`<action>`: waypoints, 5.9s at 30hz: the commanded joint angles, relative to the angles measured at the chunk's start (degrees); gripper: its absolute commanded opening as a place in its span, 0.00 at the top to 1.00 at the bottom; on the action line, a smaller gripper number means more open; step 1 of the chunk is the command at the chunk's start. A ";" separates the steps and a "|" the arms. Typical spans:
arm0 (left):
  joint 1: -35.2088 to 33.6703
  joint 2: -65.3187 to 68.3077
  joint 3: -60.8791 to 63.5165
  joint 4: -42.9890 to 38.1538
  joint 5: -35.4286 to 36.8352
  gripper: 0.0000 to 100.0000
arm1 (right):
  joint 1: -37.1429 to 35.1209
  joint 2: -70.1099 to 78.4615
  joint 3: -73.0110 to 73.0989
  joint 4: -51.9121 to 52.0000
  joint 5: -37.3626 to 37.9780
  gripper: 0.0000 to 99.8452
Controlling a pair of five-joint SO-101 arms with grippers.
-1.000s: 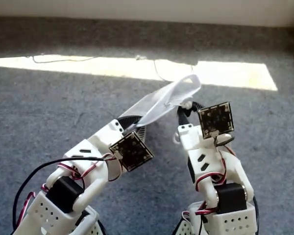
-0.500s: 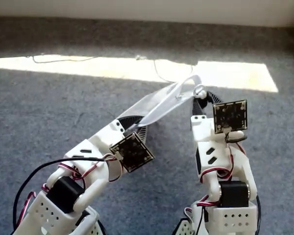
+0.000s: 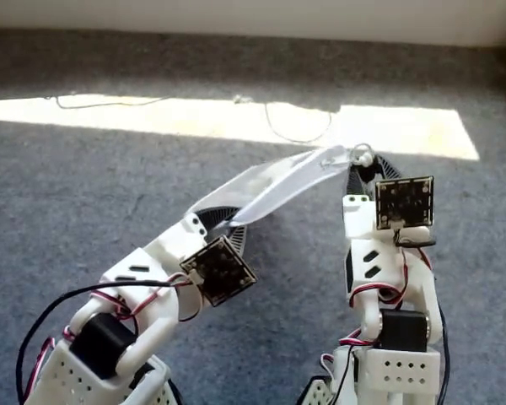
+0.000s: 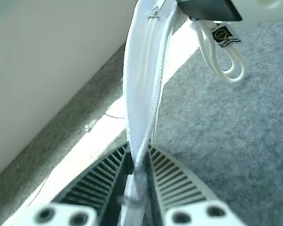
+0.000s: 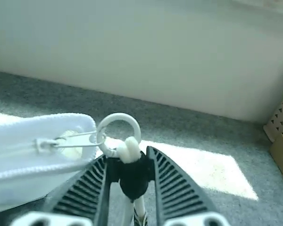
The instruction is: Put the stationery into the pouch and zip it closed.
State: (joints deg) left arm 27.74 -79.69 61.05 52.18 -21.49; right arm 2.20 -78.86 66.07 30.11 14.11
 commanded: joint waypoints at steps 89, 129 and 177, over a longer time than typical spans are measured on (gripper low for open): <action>-2.51 -13.14 -3.82 6.68 5.27 0.99 | -13.67 -14.37 -18.51 53.23 3.34 0.98; -30.55 -13.14 14.99 16.79 5.54 0.99 | -13.58 -14.37 13.23 39.60 -15.74 0.99; -30.55 -12.79 36.62 -1.05 5.54 0.99 | -5.85 -14.37 34.15 35.65 -15.74 0.99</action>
State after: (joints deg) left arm -2.24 -92.35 95.96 52.18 -16.31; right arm -4.22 -92.92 95.87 66.86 -1.27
